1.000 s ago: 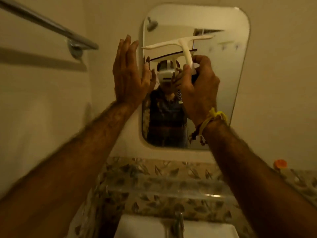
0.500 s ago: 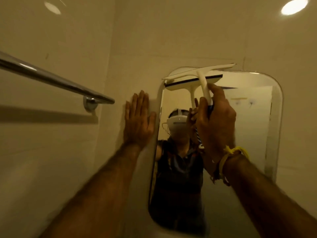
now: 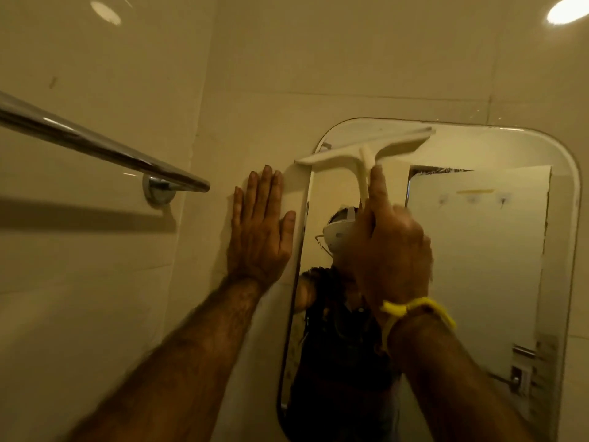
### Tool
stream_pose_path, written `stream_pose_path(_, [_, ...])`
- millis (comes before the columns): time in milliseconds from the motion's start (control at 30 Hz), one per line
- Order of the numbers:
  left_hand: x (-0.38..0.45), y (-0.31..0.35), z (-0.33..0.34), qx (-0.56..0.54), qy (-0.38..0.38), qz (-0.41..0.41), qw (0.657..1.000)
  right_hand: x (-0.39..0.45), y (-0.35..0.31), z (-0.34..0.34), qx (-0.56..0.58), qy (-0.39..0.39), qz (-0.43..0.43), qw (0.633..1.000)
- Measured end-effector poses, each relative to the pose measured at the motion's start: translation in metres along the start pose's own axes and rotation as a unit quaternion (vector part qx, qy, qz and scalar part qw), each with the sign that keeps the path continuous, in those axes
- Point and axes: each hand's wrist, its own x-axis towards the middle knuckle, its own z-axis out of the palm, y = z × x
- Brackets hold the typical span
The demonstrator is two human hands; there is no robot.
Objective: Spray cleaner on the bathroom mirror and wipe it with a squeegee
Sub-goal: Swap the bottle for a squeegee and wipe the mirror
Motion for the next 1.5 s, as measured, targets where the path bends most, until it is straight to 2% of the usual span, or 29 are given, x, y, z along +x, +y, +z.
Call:
stream_pose_path(133, [-0.002, -0.001, 0.000, 0.002, 0.004, 0.003, 1.000, -0.042, 0.009, -0.007, 0.013, -0.049, -0.017, 0.999])
stream_pose_path(300, [0.000, 0.002, -0.002, -0.001, 0.009, -0.003, 1.000, 0.029, 0.000, -0.006, -0.035, -0.001, -0.004, 0.999])
stream_pose_path(367, [0.000, 0.005, -0.007, -0.001, 0.005, -0.006, 1.000, 0.039, 0.000, -0.009, -0.033, -0.006, 0.012, 0.999])
stream_pose_path(533, [0.023, 0.019, -0.016, -0.019, 0.031, -0.049, 0.998, -0.027, 0.016, -0.027, -0.021, -0.042, 0.005, 0.999])
stream_pose_path(633, [0.029, 0.016, -0.010, -0.069, 0.040, -0.016, 0.997, -0.006, 0.020, -0.028, -0.021, -0.025, -0.022, 0.999])
stream_pose_path(700, [0.027, 0.010, -0.003, -0.051, 0.039, 0.005, 0.998, 0.032, 0.019, -0.023, -0.012, 0.010, -0.010, 1.000])
stream_pose_path(767, [0.026, 0.008, -0.003, -0.032, 0.040, 0.010, 0.999, 0.053, 0.019, -0.021, 0.024, 0.010, 0.017, 1.000])
stream_pose_path(967, [0.022, 0.009, -0.004, -0.017, 0.019, 0.081, 0.996, -0.041, 0.017, -0.017, 0.042, -0.007, 0.015, 0.999])
stream_pose_path(1067, [0.022, 0.008, -0.002, -0.032, 0.010, 0.119, 0.992, -0.029, 0.018, -0.011, 0.030, 0.005, -0.001, 1.000])
stream_pose_path(1233, [0.024, 0.008, -0.002, -0.030, 0.009, 0.118, 0.993, 0.036, 0.018, -0.014, 0.029, 0.050, 0.043, 0.997])
stream_pose_path(1400, [0.018, 0.009, -0.004, -0.036, 0.014, 0.109, 0.993, -0.056, 0.027, -0.017, -0.005, 0.012, 0.047, 0.999])
stream_pose_path(1500, [0.014, 0.011, -0.005, -0.027, 0.023, 0.109, 0.993, -0.036, 0.034, -0.023, -0.021, 0.020, 0.025, 0.999])
